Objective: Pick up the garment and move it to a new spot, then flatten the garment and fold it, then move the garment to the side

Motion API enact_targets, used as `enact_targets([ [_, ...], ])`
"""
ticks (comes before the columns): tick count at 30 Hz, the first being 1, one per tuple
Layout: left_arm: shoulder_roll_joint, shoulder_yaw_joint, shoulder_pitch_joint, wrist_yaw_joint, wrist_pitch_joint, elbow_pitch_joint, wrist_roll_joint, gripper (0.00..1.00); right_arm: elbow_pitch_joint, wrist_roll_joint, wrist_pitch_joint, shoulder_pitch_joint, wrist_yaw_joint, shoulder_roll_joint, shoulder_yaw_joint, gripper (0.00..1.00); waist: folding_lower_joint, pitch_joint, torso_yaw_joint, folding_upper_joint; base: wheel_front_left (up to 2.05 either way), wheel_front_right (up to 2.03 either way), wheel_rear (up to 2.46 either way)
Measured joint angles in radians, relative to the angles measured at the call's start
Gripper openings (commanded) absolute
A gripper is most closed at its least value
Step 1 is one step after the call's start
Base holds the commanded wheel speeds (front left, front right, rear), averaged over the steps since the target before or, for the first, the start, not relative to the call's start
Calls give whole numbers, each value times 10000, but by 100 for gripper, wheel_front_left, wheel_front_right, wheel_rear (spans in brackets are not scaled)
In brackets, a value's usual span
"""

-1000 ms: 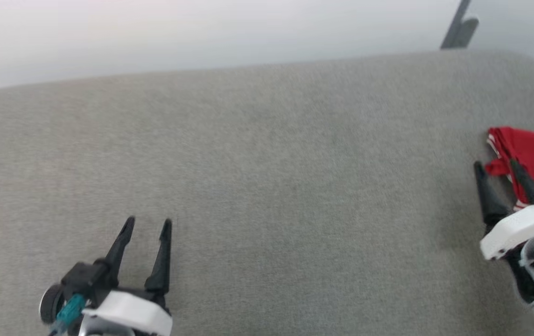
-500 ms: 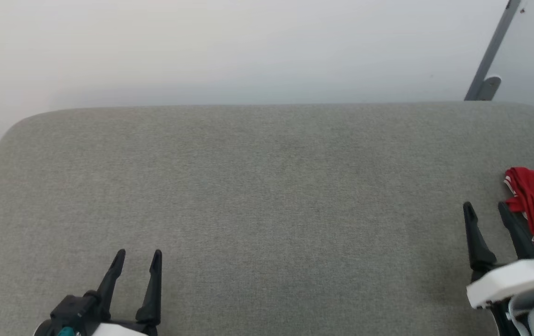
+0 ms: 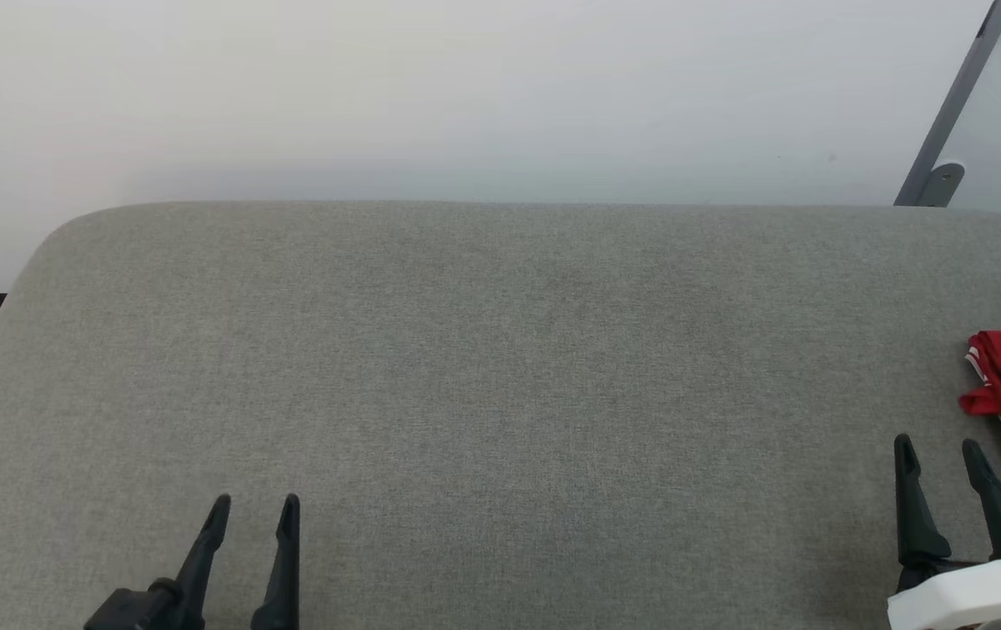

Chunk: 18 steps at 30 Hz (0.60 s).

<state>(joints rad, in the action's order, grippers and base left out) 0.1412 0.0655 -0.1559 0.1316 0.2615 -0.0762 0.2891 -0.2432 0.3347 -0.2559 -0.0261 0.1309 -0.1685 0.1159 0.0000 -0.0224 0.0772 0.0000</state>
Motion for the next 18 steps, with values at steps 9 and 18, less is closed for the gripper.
enact_targets([
  [9,38,134,-115,0,-2,61,136,100,391,-88,199,-71,0,119,88,100,0,4,85,0,0,0,0],
  [18,-12,61,-160,2,-31,-92,134,0,330,-90,336,-149,0,209,90,0,0,45,103,0,0,0,0],
])
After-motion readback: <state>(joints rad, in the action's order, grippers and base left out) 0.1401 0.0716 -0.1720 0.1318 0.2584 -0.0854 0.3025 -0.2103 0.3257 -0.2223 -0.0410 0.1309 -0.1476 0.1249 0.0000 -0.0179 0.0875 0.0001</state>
